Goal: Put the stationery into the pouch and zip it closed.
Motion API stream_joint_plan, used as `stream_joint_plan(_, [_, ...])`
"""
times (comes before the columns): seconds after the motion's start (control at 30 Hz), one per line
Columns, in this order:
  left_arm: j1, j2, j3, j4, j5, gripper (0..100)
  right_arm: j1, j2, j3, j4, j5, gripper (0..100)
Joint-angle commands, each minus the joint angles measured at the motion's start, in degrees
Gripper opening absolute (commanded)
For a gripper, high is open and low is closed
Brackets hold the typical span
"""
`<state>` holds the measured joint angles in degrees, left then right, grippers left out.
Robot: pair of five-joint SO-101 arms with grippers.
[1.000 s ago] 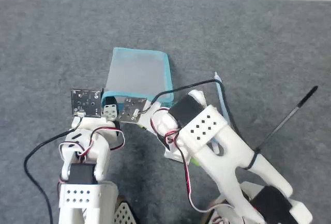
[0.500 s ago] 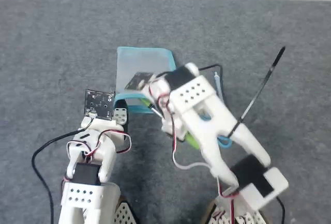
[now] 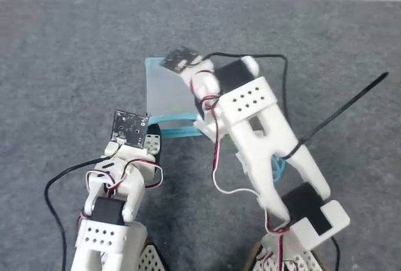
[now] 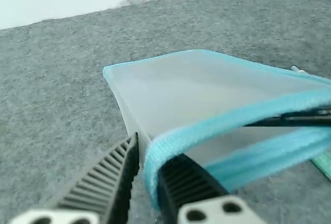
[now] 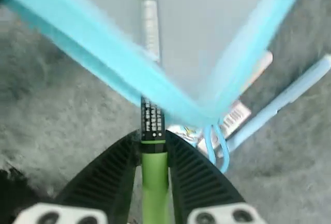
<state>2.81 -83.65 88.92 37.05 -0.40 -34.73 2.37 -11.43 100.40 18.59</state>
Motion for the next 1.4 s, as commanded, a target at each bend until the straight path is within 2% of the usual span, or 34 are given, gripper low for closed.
stream_joint_plan(0.0, [0.7,-0.7,-1.1,-2.0,-0.5,1,-2.0,-1.1,-6.4,2.0,-2.7,0.7])
stream_joint_plan(0.27, [0.4,-0.7,-1.1,-2.1,-0.5,1,-5.1,-1.1,-9.1,1.3,-6.0,0.7])
stream_joint_plan(0.43, [0.3,-0.7,-1.1,-2.1,-0.5,1,-11.4,-1.1,-8.9,2.1,-2.8,0.9])
stream_joint_plan(0.6, [0.3,-0.7,-1.1,-2.1,-0.7,1,-12.2,-2.6,-8.5,0.6,-2.5,1.0])
stream_joint_plan(0.7, [0.3,-0.7,-1.1,-2.1,-0.7,1,-12.2,-7.5,-3.6,-2.5,-1.7,1.1])
stream_joint_plan(0.83, [0.3,-0.7,-1.1,-2.1,-0.7,1,-9.6,-15.2,9.8,-10.3,-1.7,1.3])
stream_joint_plan(0.93, [0.3,-0.7,-1.1,-2.1,-0.6,1,-6.1,-18.9,18.3,-14.2,-1.6,9.4])
stream_joint_plan(1.07, [0.3,-0.7,-1.1,-2.1,-0.5,1,-5.1,-19.7,22.0,-15.4,-1.7,19.4])
stream_joint_plan(1.13, [0.3,-0.7,-1.1,-2.1,-0.5,1,-5.1,-19.8,21.8,-15.6,-1.7,16.6])
stream_joint_plan(1.3, [0.3,-0.7,-1.0,-2.0,-0.5,1,-4.9,-19.7,21.7,-17.9,-4.1,0.4])
stream_joint_plan(1.37, [0.3,-0.7,-1.0,-1.8,-0.5,1,-4.8,-19.6,21.8,-18.1,-4.6,1.5])
